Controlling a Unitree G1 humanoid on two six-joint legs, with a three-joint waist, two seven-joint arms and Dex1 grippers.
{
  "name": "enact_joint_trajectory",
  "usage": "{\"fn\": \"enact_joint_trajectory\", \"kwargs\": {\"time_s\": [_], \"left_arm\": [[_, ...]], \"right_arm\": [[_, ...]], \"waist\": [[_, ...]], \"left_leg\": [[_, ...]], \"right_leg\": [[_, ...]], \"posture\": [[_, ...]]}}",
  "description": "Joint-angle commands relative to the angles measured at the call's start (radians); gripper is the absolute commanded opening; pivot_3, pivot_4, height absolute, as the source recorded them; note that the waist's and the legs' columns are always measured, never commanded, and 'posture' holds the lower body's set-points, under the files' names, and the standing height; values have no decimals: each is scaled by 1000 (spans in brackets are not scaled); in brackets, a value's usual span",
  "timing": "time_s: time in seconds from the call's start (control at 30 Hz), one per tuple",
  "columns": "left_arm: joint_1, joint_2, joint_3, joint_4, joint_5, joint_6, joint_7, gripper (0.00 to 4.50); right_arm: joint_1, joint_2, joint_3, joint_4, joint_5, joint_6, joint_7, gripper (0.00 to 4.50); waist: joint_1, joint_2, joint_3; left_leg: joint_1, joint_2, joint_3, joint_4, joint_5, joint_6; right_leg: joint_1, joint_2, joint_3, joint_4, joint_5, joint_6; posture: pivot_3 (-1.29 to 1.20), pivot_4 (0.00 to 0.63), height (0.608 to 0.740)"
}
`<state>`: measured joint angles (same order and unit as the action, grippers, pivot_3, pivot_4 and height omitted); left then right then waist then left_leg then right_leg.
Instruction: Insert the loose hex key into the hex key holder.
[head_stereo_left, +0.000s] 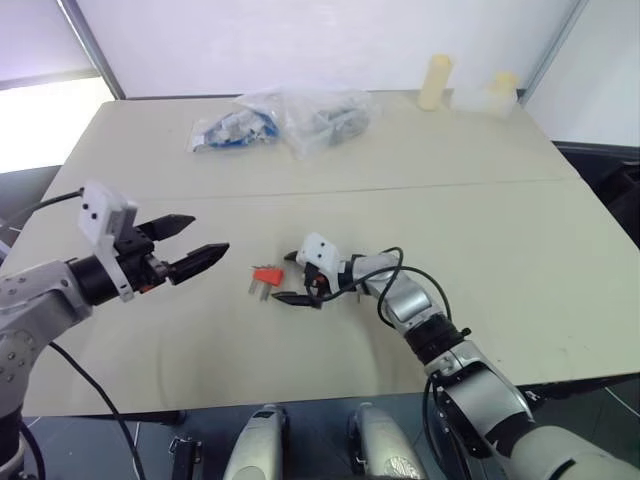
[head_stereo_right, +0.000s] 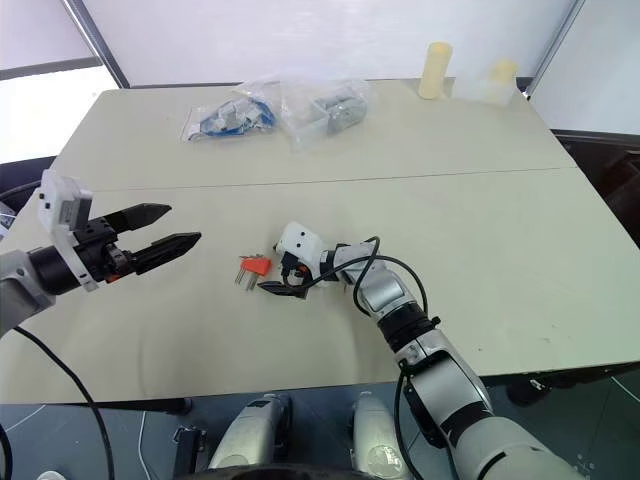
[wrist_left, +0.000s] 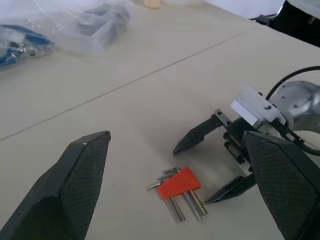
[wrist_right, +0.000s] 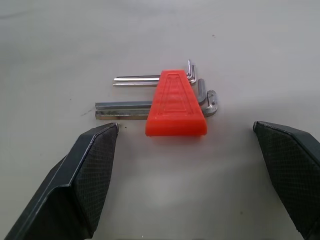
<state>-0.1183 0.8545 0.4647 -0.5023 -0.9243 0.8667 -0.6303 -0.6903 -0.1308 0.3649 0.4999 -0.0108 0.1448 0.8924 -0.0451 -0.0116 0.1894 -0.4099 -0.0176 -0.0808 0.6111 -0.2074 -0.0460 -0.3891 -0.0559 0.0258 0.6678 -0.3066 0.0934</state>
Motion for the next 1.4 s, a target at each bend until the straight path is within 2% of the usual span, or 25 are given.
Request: {"fn": "enact_joint_trajectory", "kwargs": {"time_s": [0.03, 0.1, 0.13, 0.17, 0.33, 0.37, 0.5, 0.63, 0.73, 0.9, 1.07, 1.13, 1.27, 1.4], "left_arm": [[-3, 18, 23, -11, 7, -20, -7, 4500], [-2, 20, 23, -12, 9, -20, -6, 4500], [-2, 20, 22, -12, 10, -20, -6, 4500], [-2, 20, 22, -13, 12, -21, -5, 4500], [2, 16, 24, -13, 24, -27, -4, 4500], [6, 15, 26, -14, 26, -28, -5, 4500], [17, 14, 31, -14, 32, -34, -5, 4500], [18, 7, 25, -12, 39, -43, -1, 4500], [17, -4, 12, -1, 51, -60, 1, 4500], [-15, -42, -16, 48, 85, -103, 7, 4500], [-72, -55, -75, 122, 127, -148, -44, 4500], [-124, -54, -113, 168, 136, -163, -83, 4500], [-231, -48, -172, 225, 137, -168, -155, 4500], [-330, -37, -221, 244, 107, -135, -237, 4500]], "right_arm": [[-10, 23, 8, 33, -14, -11, -10, 4471], [-15, 25, 6, 51, -21, -25, -17, 4471], [-18, 25, 5, 59, -25, -31, -21, 3964], [-20, 26, 4, 65, -27, -35, -22, 3701], [-35, 36, 4, 101, -38, -56, -32, 1182], [-38, 37, 5, 109, -43, -60, -35, 993], [-48, 31, 13, 117, -73, -100, -65, 993], [-53, 2, 19, 87, -143, -230, -160, 993], [-63, -56, 32, 31, -244, -389, -274, 993], [-103, -174, 65, -29, -480, -651, -541, 993], [-130, -272, 50, -111, -684, -832, -823, 993], [-143, -300, 41, -136, -723, -891, -893, 993], [-167, -334, 38, -133, -730, -980, -938, 993], [-174, -371, 53, -125, -705, -1083, -915, 993]], "waist": [[0, 0, 0], [-1, 0, 0], [-1, 0, 0], [-1, 0, 0], [1, 0, 0], [1, 0, 0], [0, 0, 0], [2, 0, 0], [8, 0, 0], [6, 0, 0], [2, 0, 0], [3, 0, 0], [4, -1, 0], [4, -1, 1]], "left_leg": [[0, 0, 0, 0, 0, 0], [1, 0, 0, 0, 0, 0], [1, 0, 0, 0, 0, 0], [1, 0, 0, 0, 0, 0], [1, 0, 0, 0, 0, 0], [1, 0, 0, 0, 0, 0], [1, 0, 0, 0, 0, -1], [1, 0, 0, 0, 1, -1], [1, -1, -1, 0, 1, -1], [0, -2, 0, 0, 1, -1], [-1, -2, 0, -2, 1, -2], [-1, -2, 0, -2, 1, -2], [-1, -2, 0, -1, 2, -3], [-1, -2, 0, -1, 2, -2]], "right_leg": [[0, 0, 0, 0, 0, 0], [0, 0, 0, 1, 0, 0], [0, 0, 0, 1, 0, 0], [0, 0, 0, 1, 0, 0], [0, 0, 0, 1, 0, 0], [0, 0, 0, 1, 0, 0], [0, 0, 0, 1, 0, 0], [0, 0, 0, 1, 0, 0], [0, -1, 0, 1, 0, 0], [0, -2, 0, 0, 0, 0], [-2, 0, 0, 0, 0, 0], [-2, 0, 0, 0, 0, 0], [0, 1, 0, 0, 0, 0], [0, 0, 0, 0, 0, 0]], "posture": [[0, 150, 740], [0, 150, 740], [0, 150, 740], [0, 150, 740], [0, 150, 740], [0, 150, 740], [0, 150, 740], [0, 150, 740], [0, 150, 740], [0, 150, 740], [0, 150, 740], [0, 150, 740], [0, 150, 740], [0, 150, 740]]}}
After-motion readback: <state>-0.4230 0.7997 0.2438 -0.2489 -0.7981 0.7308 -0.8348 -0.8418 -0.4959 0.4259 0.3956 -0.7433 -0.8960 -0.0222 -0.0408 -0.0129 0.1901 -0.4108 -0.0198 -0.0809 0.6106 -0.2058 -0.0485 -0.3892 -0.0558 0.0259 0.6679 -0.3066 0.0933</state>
